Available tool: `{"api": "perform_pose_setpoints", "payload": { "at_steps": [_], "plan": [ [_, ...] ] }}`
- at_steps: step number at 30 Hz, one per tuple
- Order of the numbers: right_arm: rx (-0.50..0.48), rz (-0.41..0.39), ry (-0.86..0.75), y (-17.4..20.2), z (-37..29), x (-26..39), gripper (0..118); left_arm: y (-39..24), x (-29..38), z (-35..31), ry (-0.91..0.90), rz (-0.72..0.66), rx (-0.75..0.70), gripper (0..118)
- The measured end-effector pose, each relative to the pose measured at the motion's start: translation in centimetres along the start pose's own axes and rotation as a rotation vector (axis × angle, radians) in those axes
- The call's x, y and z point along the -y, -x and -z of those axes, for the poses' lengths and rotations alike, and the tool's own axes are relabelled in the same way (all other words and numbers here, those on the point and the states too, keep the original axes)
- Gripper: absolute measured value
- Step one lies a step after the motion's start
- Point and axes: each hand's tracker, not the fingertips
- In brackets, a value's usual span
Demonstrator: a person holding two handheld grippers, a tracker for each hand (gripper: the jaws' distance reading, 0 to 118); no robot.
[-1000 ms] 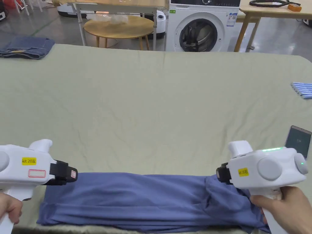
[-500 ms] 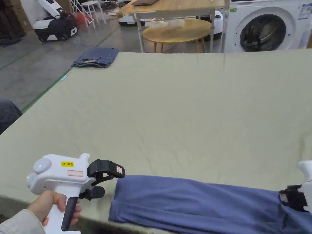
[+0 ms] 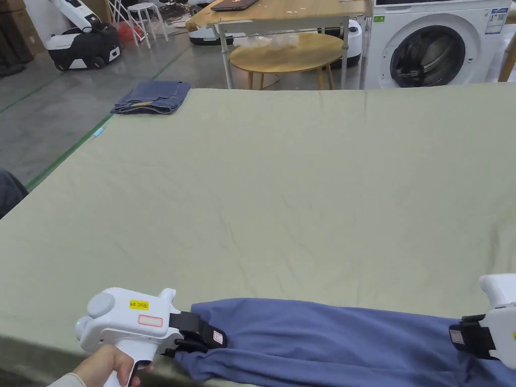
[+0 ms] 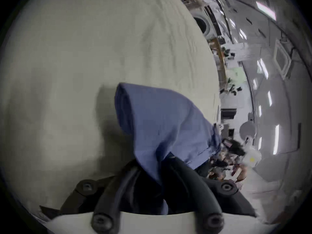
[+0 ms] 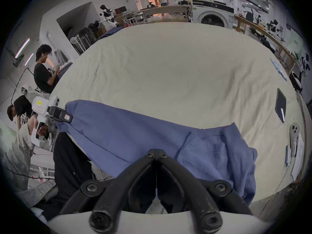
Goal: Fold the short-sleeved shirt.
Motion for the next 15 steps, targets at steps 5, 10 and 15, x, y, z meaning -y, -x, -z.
{"api": "perform_pose_setpoints", "payload": {
  "at_steps": [5,10,15],
  "plan": [
    [-0.001,-0.005,-0.009,0.0,-0.8,0.0,0,-6.1,-0.2,-3.3,-0.044,0.104,-0.033,6],
    [-0.011,0.02,-0.035,-0.6,-1.4,-0.2,0,-15.1,-0.2,0.2,0.002,0.262,0.006,6],
    [-0.009,0.044,-0.039,-1.7,-1.6,0.3,0,-20.6,1.3,9.4,0.159,0.383,-0.052,6]
  ]
}}
